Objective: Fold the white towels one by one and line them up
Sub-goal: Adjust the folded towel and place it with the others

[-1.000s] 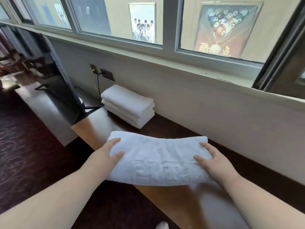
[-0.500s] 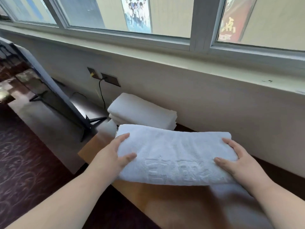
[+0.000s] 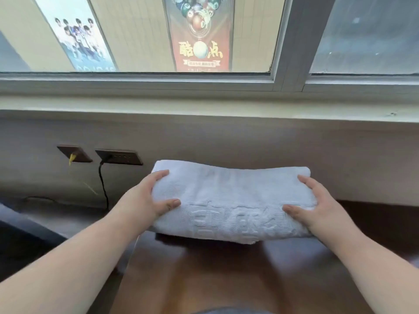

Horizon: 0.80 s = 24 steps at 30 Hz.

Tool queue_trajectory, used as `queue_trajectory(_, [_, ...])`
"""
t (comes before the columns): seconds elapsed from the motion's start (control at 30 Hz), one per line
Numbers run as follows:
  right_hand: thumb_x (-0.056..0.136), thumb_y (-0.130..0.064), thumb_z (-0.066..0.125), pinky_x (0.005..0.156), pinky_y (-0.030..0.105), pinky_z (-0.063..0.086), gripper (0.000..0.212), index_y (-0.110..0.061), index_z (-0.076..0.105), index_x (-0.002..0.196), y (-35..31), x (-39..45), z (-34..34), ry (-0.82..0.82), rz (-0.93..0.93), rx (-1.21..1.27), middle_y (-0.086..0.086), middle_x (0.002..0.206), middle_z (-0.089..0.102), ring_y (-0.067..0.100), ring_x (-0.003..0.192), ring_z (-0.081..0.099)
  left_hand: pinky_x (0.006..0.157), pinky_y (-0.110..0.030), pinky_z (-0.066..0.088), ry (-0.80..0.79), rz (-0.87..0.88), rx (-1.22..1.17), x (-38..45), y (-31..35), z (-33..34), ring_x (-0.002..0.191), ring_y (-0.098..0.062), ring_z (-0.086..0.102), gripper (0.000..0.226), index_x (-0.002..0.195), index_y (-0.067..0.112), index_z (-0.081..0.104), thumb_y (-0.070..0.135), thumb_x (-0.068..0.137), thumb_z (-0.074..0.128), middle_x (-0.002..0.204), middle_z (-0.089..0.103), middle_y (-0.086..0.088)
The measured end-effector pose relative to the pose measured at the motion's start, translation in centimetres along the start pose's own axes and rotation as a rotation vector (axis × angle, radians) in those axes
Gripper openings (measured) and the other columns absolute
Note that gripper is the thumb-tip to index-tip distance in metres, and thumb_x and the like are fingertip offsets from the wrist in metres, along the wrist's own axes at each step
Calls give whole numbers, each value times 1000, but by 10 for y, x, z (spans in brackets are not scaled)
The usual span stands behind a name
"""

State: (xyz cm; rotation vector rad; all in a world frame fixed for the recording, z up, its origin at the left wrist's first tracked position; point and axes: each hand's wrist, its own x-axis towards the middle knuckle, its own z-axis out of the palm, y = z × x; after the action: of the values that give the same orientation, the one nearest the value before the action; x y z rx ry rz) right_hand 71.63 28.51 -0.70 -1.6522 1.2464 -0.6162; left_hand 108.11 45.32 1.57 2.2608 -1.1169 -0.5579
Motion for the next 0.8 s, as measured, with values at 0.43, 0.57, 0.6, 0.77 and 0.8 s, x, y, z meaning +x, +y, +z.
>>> queue_trajectory(0.43, [75,-46,83,96,23,35,86,-49,33,146,-6,27,96,39,189,-17,-9,153,39,5,120,41,91,-29,37,-165,-31,-51,100,-93,-1,127,-26,48,73,138,49,40,45,76,78,145,48,2])
queue_trajectory(0.57, [74,-54,80,98,22,32,88,-50,31,147,-9,30,95,35,177,-130,-10,154,35,4,128,37,93,-30,38,-177,14,-39,105,-98,-3,127,-26,48,72,138,49,40,46,76,78,145,46,2])
queue_trajectory(0.6, [75,-58,77,102,24,32,89,-48,28,149,-10,31,96,27,170,-227,-8,158,30,8,135,35,94,-32,39,-187,-3,4,105,-98,-2,127,-29,48,73,140,46,41,47,76,77,146,45,-2])
queue_trajectory(0.77, [85,-75,39,119,50,14,81,-37,20,154,-25,33,115,110,-16,-908,1,166,0,25,151,1,103,-53,38,30,330,518,83,-66,5,131,-40,37,55,140,36,48,47,86,50,153,30,-15])
queue_trajectory(0.8, [85,-78,31,120,52,7,82,-37,18,154,-28,33,122,80,-58,-943,2,167,-2,25,152,-5,105,-54,36,-2,479,558,78,-57,10,133,-40,37,59,141,33,49,46,85,40,153,32,-16])
